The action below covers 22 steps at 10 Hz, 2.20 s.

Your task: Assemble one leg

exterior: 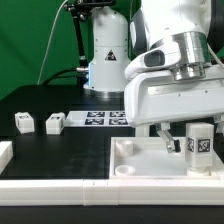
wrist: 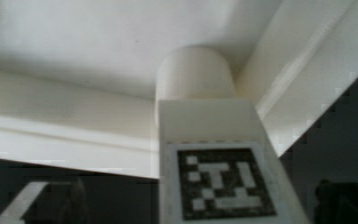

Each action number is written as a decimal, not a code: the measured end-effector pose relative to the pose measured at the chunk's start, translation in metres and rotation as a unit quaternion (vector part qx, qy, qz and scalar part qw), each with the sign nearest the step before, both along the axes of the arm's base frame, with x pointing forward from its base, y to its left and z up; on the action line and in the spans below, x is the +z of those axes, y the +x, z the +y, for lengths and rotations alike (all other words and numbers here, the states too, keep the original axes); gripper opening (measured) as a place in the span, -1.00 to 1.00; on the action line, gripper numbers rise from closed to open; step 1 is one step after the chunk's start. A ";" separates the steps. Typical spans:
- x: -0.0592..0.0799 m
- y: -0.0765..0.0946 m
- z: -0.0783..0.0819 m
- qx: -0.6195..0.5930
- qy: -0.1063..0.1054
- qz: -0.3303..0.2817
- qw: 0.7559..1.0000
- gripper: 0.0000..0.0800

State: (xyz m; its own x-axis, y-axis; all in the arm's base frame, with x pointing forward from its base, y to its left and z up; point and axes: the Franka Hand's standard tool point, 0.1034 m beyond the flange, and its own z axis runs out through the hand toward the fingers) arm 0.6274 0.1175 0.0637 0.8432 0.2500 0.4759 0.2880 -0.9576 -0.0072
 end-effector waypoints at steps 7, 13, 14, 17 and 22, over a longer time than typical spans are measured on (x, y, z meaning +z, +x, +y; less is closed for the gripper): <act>0.014 -0.004 0.004 0.006 -0.002 0.007 1.000 0.62; 0.020 -0.002 -0.003 0.015 -0.023 0.196 0.980 0.62; 0.019 -0.003 -0.001 0.016 -0.023 0.196 0.980 0.62; 0.019 -0.003 -0.002 0.016 -0.023 0.196 0.980 0.60; 0.019 -0.003 -0.002 0.003 -0.019 0.198 0.980 -0.27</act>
Offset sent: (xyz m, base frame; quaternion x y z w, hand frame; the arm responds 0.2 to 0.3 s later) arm -0.0167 -0.0026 0.0208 0.0007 -0.0271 -0.0014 0.9996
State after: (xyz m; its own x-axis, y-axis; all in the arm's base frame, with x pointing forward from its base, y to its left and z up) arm 0.6244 0.1154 0.0827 0.9585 0.2660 0.1023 0.2748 -0.9579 -0.0837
